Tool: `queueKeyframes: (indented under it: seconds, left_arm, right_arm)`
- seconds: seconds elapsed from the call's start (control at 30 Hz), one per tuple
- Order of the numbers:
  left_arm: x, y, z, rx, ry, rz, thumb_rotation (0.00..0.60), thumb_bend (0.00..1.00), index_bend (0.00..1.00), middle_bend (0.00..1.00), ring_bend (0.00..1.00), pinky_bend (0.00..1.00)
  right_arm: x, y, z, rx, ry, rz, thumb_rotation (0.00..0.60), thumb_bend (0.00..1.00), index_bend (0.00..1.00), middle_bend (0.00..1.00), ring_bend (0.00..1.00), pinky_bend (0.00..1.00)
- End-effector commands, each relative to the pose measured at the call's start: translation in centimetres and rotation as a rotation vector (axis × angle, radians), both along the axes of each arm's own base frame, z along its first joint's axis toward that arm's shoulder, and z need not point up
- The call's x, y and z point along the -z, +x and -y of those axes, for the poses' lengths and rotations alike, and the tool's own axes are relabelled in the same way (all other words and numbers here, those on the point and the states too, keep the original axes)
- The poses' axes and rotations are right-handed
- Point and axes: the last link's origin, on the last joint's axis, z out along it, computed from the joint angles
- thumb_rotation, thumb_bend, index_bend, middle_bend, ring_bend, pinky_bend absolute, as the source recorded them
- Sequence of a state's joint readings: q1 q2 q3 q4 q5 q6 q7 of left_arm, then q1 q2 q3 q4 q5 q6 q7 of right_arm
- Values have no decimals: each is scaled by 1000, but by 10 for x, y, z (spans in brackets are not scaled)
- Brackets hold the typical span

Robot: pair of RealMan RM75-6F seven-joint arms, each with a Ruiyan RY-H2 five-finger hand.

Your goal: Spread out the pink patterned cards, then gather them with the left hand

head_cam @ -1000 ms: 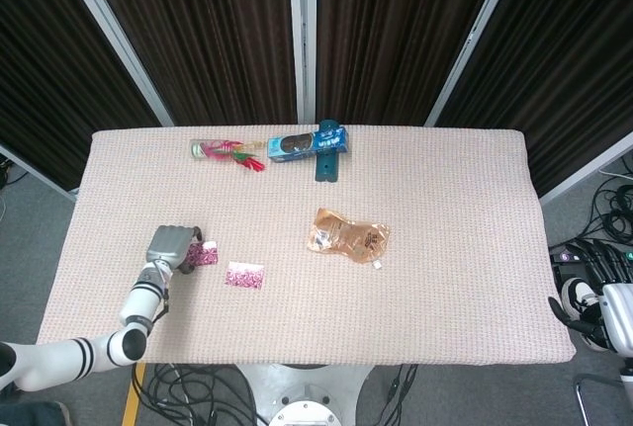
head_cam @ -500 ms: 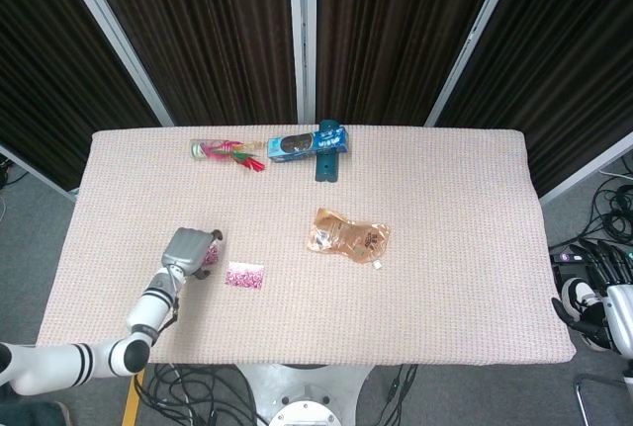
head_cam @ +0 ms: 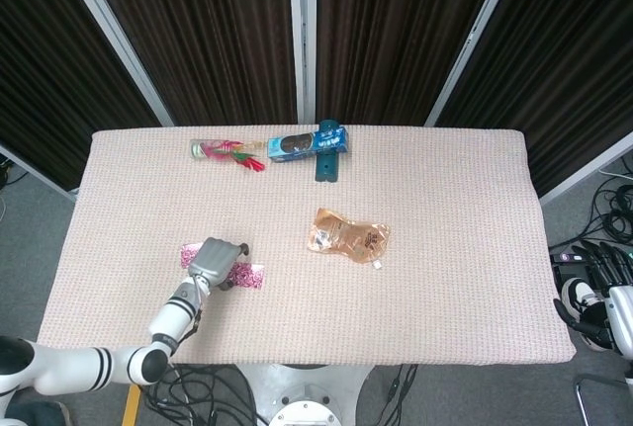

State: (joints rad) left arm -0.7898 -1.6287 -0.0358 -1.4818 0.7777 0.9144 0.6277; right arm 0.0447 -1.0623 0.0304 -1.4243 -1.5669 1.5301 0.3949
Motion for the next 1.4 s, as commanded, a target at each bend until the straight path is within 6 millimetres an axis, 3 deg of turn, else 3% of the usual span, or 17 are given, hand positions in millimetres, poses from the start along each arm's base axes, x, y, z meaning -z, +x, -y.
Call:
queueKeyframes:
  seconds: [0.03, 0.53, 0.9, 1.23, 1.4]
  left_arm:
    - [2, 1, 3, -8, -5, 1, 600, 252, 371, 887, 930, 978]
    - [12, 5, 5, -55, -6, 0, 600, 252, 373, 886, 930, 978]
    - [13, 6, 3, -53, 13, 6, 600, 253, 460, 890, 932, 979]
    - [-12, 11, -7, -61, 82, 44, 600, 252, 474, 891, 933, 979]
    - [-34, -2, -20, -95, 146, 27, 600, 253, 472, 891, 933, 979]
  right_arm:
    - [0, 0, 0, 1, 1, 1, 465, 216, 129, 93, 5, 0]
    - [1, -1, 1, 4, 4, 1, 463, 220, 129, 92, 5, 0]
    - [1, 0, 2, 4, 5, 1, 464, 220, 129, 92, 5, 0]
    - [0, 1, 3, -6, -1, 3, 466, 219, 128, 92, 5, 0]
    - [0, 3, 5, -15, 2, 4, 466, 218, 129, 92, 5, 0]
